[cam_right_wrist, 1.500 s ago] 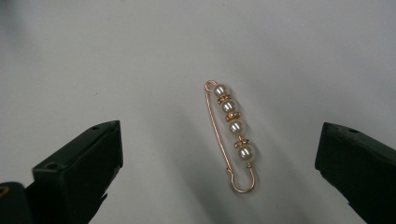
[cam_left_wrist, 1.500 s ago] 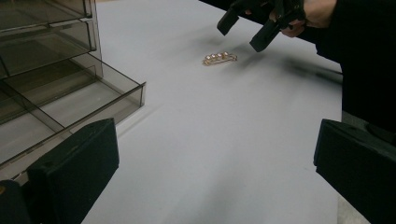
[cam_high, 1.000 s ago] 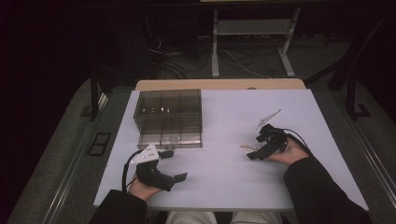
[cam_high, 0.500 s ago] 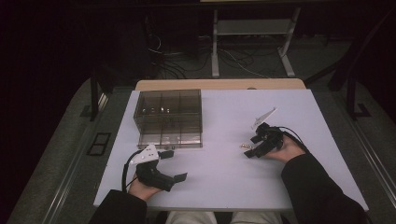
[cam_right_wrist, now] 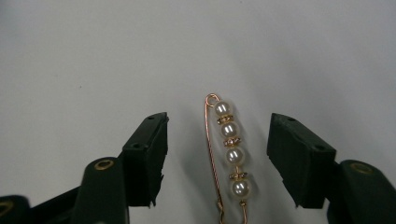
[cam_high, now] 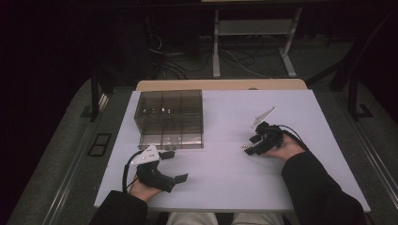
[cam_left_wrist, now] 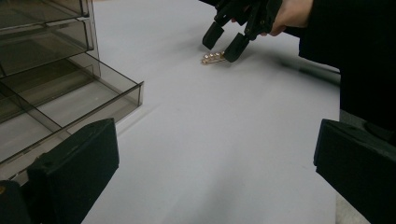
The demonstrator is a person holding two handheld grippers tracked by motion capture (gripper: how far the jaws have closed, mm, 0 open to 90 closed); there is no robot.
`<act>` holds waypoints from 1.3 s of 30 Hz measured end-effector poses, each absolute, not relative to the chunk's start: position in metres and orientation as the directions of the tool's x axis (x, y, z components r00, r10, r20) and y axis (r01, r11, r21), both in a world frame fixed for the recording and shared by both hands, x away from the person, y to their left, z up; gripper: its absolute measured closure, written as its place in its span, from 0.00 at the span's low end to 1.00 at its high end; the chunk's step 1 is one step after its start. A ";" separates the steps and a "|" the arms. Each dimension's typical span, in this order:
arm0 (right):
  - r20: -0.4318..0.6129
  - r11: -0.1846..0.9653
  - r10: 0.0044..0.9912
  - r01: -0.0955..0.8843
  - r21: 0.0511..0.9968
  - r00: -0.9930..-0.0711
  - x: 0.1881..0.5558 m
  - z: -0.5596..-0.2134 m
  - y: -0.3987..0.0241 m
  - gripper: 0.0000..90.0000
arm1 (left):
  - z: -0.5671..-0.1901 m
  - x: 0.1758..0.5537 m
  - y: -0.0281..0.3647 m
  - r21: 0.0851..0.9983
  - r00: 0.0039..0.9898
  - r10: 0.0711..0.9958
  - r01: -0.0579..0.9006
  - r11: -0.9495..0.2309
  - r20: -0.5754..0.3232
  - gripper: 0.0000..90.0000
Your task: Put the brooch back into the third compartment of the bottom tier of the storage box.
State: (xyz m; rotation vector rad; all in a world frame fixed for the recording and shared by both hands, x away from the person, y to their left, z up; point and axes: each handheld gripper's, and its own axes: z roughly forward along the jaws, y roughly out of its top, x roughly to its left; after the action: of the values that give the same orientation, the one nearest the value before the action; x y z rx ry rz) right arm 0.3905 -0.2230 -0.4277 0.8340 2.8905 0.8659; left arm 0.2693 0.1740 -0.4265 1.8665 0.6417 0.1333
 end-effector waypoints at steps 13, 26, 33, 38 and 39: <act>0.103 0.730 0.478 0.460 0.506 -0.872 0.390 -0.432 -0.219 0.64 | -0.427 0.270 0.174 0.896 0.847 0.487 0.367 -0.249 -0.212 0.00; 0.056 0.750 0.475 0.437 0.497 -0.878 0.387 -0.432 -0.219 0.78 | -0.427 0.270 0.174 0.897 0.848 0.487 0.366 -0.250 -0.211 0.00; 0.038 0.762 0.467 0.424 0.489 -0.884 0.386 -0.431 -0.219 0.80 | -0.427 0.270 0.174 0.897 0.848 0.487 0.366 -0.249 -0.211 0.00; 0.042 0.764 0.465 0.425 0.485 -0.884 0.386 -0.431 -0.219 0.82 | -0.427 0.270 0.174 0.896 0.849 0.485 0.365 -0.251 -0.210 0.00; 0.041 0.765 0.463 0.423 0.485 -0.885 0.386 -0.431 -0.219 0.82 | -0.427 0.270 0.174 0.896 0.849 0.485 0.365 -0.252 -0.209 0.00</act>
State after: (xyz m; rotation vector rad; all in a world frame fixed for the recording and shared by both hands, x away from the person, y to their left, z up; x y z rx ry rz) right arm 0.3856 -0.2191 -0.4308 0.7235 2.8748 0.7609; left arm 0.2697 0.1738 -0.4267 1.8687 0.6371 0.1292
